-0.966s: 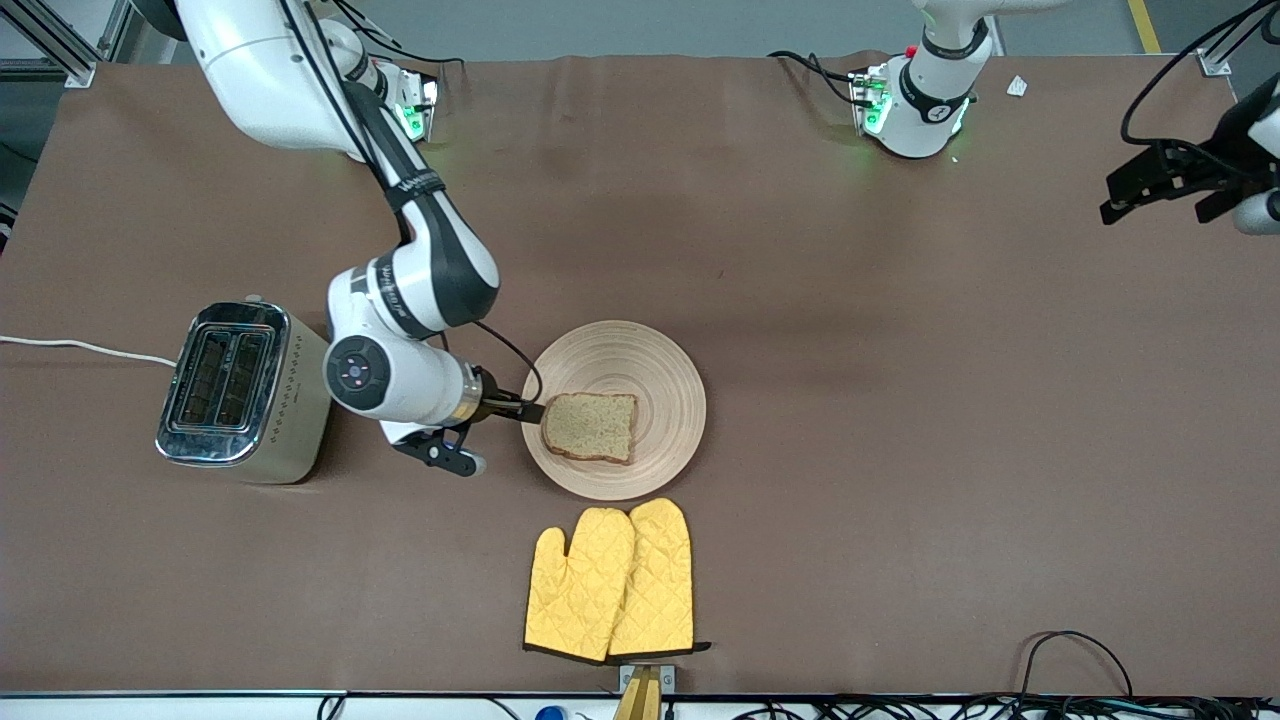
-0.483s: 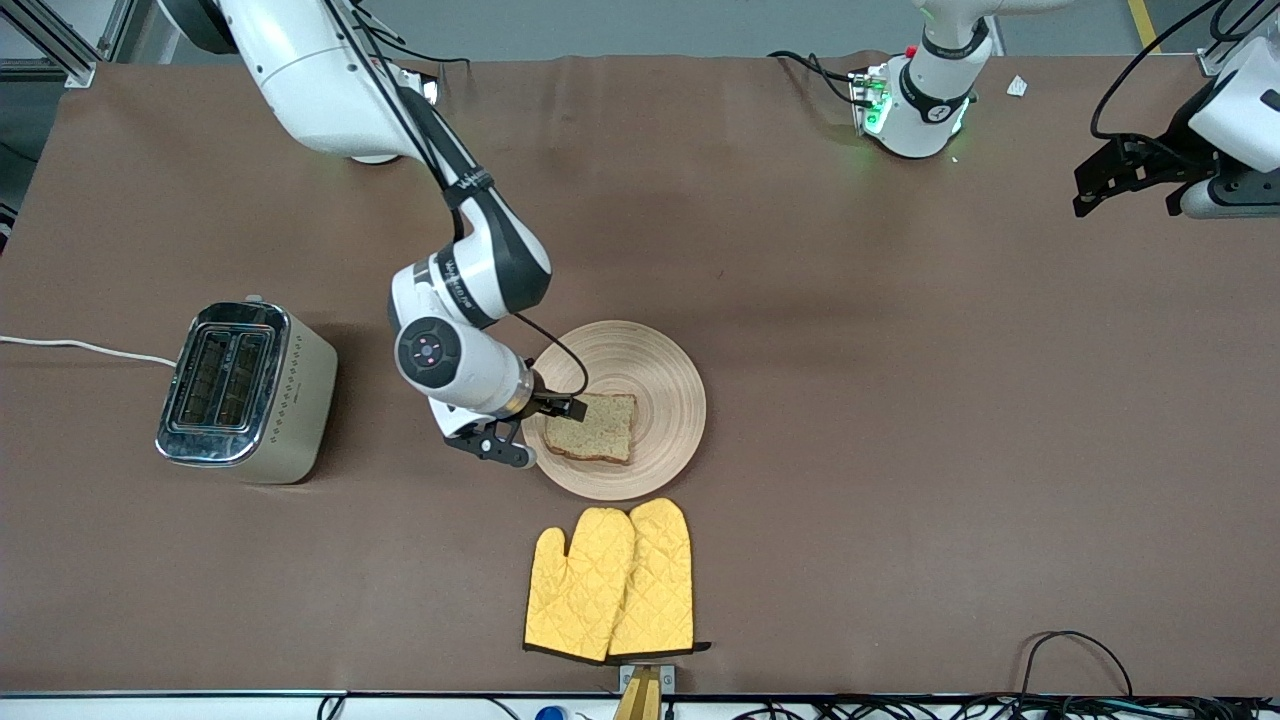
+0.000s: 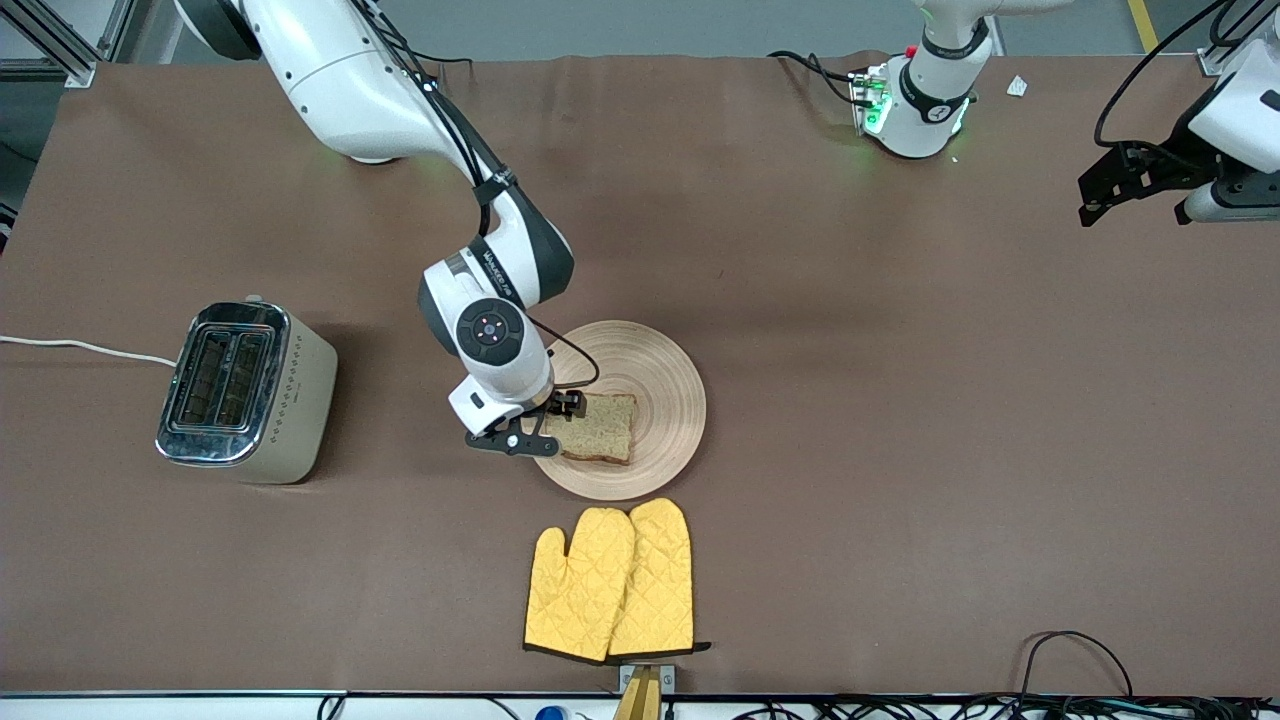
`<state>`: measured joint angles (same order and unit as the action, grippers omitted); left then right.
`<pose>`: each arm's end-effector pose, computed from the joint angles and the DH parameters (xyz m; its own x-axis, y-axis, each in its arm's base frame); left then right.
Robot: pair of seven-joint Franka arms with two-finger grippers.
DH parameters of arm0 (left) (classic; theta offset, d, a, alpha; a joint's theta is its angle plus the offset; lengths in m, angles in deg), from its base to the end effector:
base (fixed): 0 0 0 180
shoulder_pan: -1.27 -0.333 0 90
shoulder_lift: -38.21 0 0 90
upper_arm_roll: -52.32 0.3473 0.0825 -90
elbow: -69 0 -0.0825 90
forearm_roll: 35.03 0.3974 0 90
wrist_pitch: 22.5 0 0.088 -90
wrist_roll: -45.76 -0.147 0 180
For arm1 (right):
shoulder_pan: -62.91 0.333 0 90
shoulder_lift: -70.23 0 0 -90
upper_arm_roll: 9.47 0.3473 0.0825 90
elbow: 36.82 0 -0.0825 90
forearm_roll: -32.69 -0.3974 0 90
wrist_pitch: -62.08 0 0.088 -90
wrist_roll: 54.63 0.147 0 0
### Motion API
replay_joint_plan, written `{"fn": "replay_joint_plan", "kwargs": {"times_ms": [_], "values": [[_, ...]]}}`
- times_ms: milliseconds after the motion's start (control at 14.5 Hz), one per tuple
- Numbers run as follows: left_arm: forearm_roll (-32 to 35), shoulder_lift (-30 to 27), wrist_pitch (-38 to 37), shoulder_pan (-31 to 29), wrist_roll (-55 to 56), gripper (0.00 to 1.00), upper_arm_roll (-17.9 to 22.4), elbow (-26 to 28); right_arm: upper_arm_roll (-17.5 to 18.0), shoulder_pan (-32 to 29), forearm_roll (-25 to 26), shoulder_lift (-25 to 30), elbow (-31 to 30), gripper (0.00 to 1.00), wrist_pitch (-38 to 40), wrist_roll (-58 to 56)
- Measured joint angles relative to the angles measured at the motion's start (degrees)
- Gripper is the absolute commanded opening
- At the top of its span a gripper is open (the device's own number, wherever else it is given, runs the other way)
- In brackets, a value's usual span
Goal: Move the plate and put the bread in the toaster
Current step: 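Move the right gripper over the bread slice on the plate, then lower the right gripper and grasp the bread slice edge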
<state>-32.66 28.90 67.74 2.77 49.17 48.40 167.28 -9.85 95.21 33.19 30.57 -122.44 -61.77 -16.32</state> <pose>0.5104 -0.0452 0.6337 0.9991 -0.0346 0.0249 -0.0333 -0.9981 -0.0510 0.6294 0.3922 0.2364 0.9944 -0.1051 -0.0126 -0.1047 -0.9942 0.0244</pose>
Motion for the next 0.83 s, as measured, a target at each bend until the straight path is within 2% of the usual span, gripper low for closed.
{"fn": "replay_joint_plan", "kwargs": {"times_ms": [207,828], "values": [[0.00,0.26,0.39,-0.05,0.00,1.00,0.00,-0.05,0.00,0.77,0.47,-0.18,0.02,0.76,0.00,0.01],[-0.28,3.53,0.74,0.19,-0.05,1.00,-0.22,-1.12,-0.27,0.81,0.64,-3.94,0.24,0.69,-2.70,0.01]]}}
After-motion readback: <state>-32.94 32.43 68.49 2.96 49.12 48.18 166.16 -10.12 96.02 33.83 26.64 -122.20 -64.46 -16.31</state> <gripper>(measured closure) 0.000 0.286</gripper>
